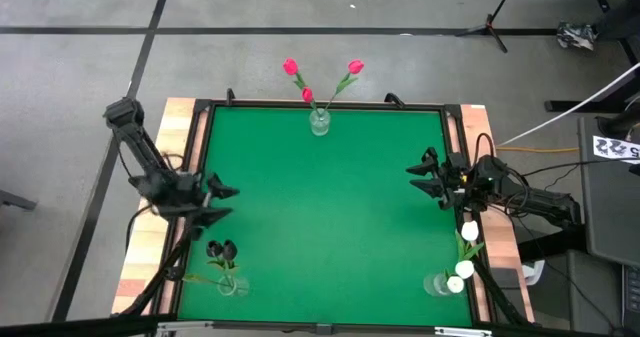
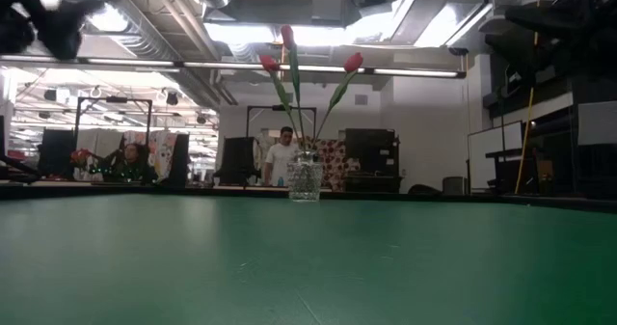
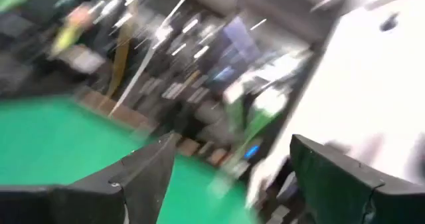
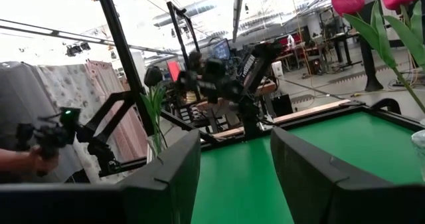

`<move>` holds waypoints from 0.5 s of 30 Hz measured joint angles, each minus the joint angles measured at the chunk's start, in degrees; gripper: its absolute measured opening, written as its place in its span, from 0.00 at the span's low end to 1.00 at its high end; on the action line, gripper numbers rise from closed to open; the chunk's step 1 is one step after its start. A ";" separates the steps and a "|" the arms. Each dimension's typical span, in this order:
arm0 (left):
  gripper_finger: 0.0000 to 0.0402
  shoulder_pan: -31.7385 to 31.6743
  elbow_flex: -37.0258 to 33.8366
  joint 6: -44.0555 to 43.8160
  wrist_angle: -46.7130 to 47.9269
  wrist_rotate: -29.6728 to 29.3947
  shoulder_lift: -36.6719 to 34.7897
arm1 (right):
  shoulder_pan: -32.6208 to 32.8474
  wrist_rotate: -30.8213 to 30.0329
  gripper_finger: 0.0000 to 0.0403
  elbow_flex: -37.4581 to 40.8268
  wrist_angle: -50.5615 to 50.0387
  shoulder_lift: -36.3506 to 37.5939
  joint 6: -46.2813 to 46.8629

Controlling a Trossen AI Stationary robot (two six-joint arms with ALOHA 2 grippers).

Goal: Sort flowers into vase by color
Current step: Return to Home Position

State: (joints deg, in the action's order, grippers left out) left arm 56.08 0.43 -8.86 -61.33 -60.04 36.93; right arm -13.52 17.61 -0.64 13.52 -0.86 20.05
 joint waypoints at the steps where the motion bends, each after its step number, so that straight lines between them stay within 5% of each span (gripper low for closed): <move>1: 0.73 1.02 0.00 5.92 -3.80 2.43 -1.99 | 0.00 0.00 0.46 0.00 0.08 0.02 -0.02; 6: 0.73 8.21 0.04 23.73 -8.98 7.31 -13.69 | 0.00 0.00 0.46 0.02 0.11 0.02 -0.81; 15: 0.73 19.03 0.04 29.80 0.38 7.39 -32.14 | 0.00 0.00 0.46 0.04 0.11 0.02 -0.98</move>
State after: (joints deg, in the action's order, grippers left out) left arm 75.11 0.47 20.94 -60.95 -52.65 4.79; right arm -13.52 17.61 -0.60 13.63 -0.84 19.07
